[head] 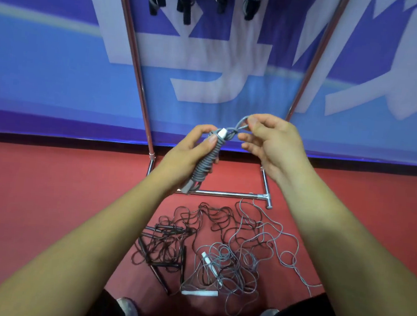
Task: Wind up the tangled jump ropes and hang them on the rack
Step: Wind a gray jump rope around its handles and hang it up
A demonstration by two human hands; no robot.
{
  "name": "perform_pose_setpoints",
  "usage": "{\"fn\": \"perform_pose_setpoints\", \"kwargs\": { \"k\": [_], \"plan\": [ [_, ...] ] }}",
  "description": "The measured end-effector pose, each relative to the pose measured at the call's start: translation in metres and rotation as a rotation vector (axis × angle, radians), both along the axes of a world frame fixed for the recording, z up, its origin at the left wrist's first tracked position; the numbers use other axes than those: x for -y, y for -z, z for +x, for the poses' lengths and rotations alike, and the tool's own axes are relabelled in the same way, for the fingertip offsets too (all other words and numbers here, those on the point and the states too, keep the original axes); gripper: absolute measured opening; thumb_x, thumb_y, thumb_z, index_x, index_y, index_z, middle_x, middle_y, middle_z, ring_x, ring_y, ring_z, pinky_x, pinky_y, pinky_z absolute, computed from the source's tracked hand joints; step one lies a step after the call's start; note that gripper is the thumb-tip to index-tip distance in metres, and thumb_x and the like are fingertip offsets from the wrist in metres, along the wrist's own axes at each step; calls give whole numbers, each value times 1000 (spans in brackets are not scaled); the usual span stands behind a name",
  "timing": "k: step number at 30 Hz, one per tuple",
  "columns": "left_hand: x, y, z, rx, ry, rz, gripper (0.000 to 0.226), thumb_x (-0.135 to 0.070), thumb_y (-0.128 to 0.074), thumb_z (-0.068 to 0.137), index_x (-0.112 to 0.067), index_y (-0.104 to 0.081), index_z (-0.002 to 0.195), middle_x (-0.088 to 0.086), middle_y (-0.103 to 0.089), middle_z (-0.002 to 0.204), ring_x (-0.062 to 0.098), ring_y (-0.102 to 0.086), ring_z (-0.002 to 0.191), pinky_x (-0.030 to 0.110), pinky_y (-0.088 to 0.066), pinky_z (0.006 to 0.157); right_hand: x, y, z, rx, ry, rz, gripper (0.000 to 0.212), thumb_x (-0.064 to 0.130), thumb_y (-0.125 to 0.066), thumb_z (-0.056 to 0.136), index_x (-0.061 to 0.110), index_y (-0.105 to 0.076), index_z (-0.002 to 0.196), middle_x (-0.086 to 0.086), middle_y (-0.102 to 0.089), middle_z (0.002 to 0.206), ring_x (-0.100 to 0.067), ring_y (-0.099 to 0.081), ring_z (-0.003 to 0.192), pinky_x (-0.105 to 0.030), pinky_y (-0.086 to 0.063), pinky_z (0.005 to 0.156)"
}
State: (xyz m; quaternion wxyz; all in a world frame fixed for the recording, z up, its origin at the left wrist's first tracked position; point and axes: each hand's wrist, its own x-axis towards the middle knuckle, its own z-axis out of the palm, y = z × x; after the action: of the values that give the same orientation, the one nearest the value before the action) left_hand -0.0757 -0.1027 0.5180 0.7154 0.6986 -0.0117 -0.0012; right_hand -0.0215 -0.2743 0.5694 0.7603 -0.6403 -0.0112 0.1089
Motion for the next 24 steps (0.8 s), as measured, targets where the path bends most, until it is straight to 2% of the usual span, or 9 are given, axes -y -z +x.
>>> {"fn": "perform_pose_setpoints", "kwargs": {
  "k": [2, 4, 6, 8, 13, 17, 19, 22, 24],
  "plan": [
    [-1, -16, 4, 20, 31, 17, 18, -46, -61, 89, -44, -60, 107, 6, -64, 75, 23, -53, 66, 35, -43, 65, -1, -25, 5, 76, -19, -56, 13, 3, -58, 97, 4, -62, 85, -11, -63, 76, -9, -63, 52, -20, -53, 53],
    [-3, -42, 11, 63, 65, 66, 28, -39, -69, 86, -47, -58, 110, 6, -61, 77, 22, -48, 65, 35, -41, 65, 0, -55, 13, 137, -30, -67, 12, 1, -58, 96, 2, -61, 84, -13, -61, 73, -9, -63, 51, -20, -54, 55],
    [-2, -71, 18, 105, 68, 83, 42, -20, -73, 89, -38, -54, 121, 8, -57, 81, 20, -46, 61, 34, -39, 62, 1, -84, 22, 190, -37, -67, 12, -1, -59, 95, 0, -62, 84, -13, -60, 70, -10, -64, 53, -20, -55, 58],
    [0, -102, 25, 143, 28, 147, 45, -13, -70, 92, -29, -51, 130, 3, -58, 87, 18, -53, 61, 35, -44, 64, 3, -113, 31, 239, -45, -54, 14, -4, -58, 95, 0, -62, 82, -11, -61, 67, -11, -65, 55, -22, -56, 60],
    [6, -159, 55, 200, -38, 180, 40, -20, -70, 93, -24, -51, 127, 18, -57, 90, 21, -54, 70, 35, -46, 61, 12, -175, 57, 346, -53, -100, 11, -3, -59, 95, 4, -63, 88, -11, -62, 75, -14, -62, 56, -24, -57, 57],
    [21, -194, 88, 266, -74, 263, 30, -22, -73, 91, -9, -61, 115, 10, -70, 91, 13, -65, 74, 22, -53, 65, 25, -214, 86, 428, -21, -168, 7, -2, -59, 95, -3, -64, 99, -13, -61, 73, -10, -62, 52, -22, -56, 55],
    [28, -208, 109, 270, -90, 286, 29, -26, -75, 90, -12, -64, 113, 9, -73, 96, 12, -66, 78, 18, -52, 66, 32, -232, 103, 463, 18, -216, 5, -4, -59, 95, -3, -64, 93, -14, -61, 72, -9, -61, 50, -21, -55, 53],
    [39, -225, 143, 274, -109, 294, 44, -43, -79, 80, -19, -67, 114, 2, -74, 104, 14, -68, 93, 28, -52, 84, 43, -257, 130, 504, 114, -230, 17, -5, -59, 94, 3, -62, 79, -11, -60, 68, -9, -59, 48, -22, -54, 52],
    [48, -232, 164, 287, -105, 293, 42, -42, -78, 82, -17, -68, 116, -2, -73, 100, 10, -67, 90, 28, -52, 84, 49, -269, 148, 526, 148, -237, 20, -5, -60, 93, 5, -61, 76, -10, -60, 67, -10, -59, 50, -21, -55, 52]
  ]
}}
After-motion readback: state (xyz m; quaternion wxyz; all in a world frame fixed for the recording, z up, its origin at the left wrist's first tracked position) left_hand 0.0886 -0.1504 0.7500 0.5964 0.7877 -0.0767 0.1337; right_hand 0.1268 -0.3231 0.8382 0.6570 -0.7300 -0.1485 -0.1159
